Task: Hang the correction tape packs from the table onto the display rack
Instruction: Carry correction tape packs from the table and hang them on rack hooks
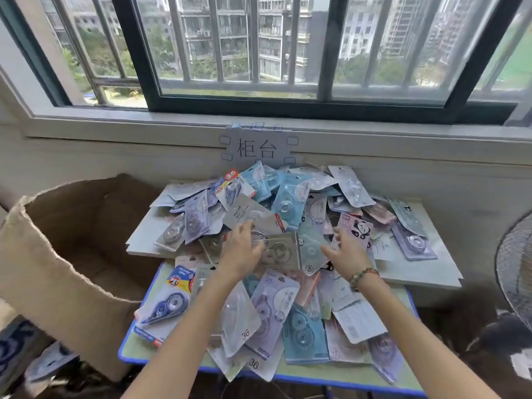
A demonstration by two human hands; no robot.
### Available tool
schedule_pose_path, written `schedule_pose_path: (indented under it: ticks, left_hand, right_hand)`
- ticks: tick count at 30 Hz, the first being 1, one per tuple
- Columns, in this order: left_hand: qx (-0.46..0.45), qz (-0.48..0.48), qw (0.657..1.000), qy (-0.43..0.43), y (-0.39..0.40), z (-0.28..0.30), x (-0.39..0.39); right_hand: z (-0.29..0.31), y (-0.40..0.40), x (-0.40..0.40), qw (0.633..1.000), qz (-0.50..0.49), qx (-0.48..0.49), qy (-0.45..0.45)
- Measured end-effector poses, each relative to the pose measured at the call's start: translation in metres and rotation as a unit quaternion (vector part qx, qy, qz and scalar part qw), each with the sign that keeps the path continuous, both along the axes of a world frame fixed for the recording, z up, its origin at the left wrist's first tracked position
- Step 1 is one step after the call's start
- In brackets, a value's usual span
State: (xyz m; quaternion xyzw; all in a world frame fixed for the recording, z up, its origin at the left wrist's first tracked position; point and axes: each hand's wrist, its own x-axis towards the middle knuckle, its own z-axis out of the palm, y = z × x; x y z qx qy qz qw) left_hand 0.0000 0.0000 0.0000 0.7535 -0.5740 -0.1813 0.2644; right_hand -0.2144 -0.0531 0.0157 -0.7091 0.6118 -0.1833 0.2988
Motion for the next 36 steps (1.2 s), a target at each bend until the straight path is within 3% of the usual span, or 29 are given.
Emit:
schedule_pose_path:
  ticks: [12, 19, 25, 28, 31, 36]
  left_hand:
    - [0.034, 0.01, 0.999, -0.028, -0.078, -0.004, 0.075]
    - [0.102, 0.007, 0.993, -0.051, -0.093, -0.019, 0.084]
    - [0.04, -0.046, 0.998, -0.028, -0.087, -0.019, 0.074]
    - [0.002, -0.115, 0.99, -0.078, -0.074, -0.025, 0.065]
    - [0.031, -0.205, 0.966, -0.154, -0.066, -0.03, 0.051]
    - [0.018, -0.24, 0.946, -0.217, -0.063, -0.035, 0.031]
  right_hand:
    - [0.001, -0.093, 0.113, 0.988, -0.102, -0.063, 0.095]
    - [-0.01, -0.111, 0.14, 0.973, -0.121, -0.041, 0.191]
    - [-0.005, -0.118, 0.135, 0.978, -0.099, -0.073, 0.168]
    - [-0.004, -0.122, 0.119, 0.982, -0.097, -0.09, 0.138]
    - [-0.006, -0.125, 0.1, 0.983, -0.097, -0.106, 0.116]
    - [-0.01, -0.126, 0.084, 0.984, -0.078, -0.106, 0.117]
